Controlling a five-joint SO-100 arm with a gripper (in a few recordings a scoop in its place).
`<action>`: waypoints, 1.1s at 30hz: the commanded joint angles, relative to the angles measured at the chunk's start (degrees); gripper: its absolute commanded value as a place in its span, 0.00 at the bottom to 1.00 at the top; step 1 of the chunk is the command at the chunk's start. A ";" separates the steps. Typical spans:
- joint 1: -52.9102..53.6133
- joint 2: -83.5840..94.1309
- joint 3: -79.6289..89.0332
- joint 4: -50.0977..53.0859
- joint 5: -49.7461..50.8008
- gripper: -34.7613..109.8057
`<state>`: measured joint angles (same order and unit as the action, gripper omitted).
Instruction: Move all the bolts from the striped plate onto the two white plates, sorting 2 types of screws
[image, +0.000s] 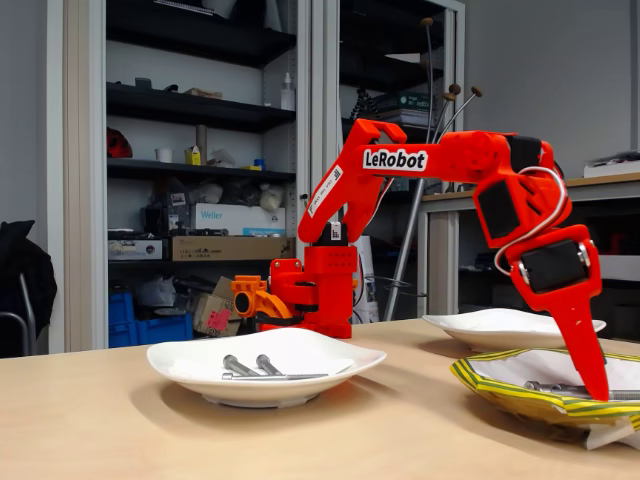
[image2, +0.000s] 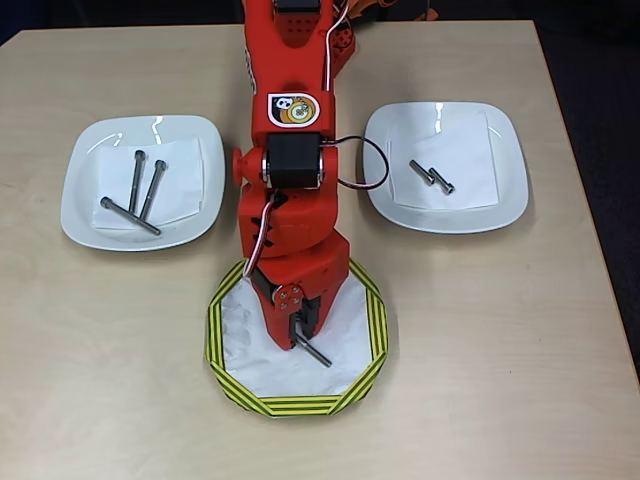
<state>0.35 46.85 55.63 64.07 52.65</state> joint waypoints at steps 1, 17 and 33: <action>3.34 1.32 0.53 2.81 -0.35 0.29; 4.57 -4.75 -16.08 13.10 -2.64 0.24; 10.28 9.93 -18.63 25.66 -6.59 0.24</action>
<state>8.35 46.58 31.90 88.51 46.41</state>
